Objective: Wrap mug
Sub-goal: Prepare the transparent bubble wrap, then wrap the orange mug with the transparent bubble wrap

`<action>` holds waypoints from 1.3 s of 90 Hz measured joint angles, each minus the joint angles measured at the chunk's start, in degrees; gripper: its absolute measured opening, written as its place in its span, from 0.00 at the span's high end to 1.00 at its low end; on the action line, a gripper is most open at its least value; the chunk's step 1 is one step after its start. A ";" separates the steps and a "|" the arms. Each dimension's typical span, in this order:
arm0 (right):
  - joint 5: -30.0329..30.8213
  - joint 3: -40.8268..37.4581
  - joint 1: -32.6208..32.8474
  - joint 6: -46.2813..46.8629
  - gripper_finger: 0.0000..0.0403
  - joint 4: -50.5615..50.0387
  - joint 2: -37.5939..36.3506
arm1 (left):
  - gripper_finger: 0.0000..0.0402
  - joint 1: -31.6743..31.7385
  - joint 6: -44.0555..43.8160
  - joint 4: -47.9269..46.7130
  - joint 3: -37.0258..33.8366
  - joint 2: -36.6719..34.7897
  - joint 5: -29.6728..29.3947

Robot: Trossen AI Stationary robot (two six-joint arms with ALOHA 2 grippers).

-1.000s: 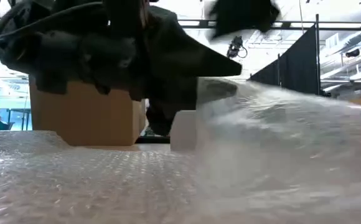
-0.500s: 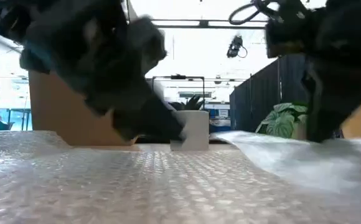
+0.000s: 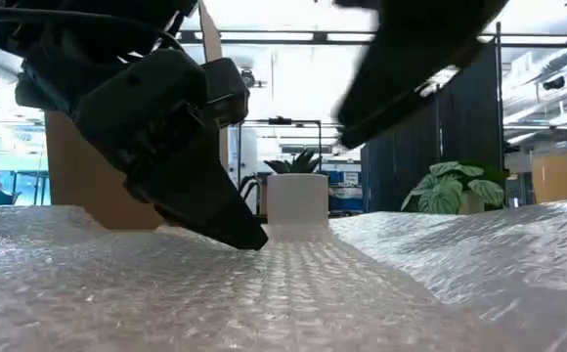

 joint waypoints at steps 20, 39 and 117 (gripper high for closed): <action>-4.36 -0.09 -0.43 1.86 0.61 1.27 5.35 | 0.58 -2.14 -0.02 -2.82 0.04 -0.27 -0.02; -5.01 -0.05 1.61 6.10 0.68 -10.77 2.19 | 0.58 -3.76 -1.52 -4.92 0.06 -0.28 -0.43; -11.96 6.17 11.70 34.94 0.85 -59.71 -16.09 | 0.58 -5.99 0.09 -23.37 -0.64 -11.12 2.60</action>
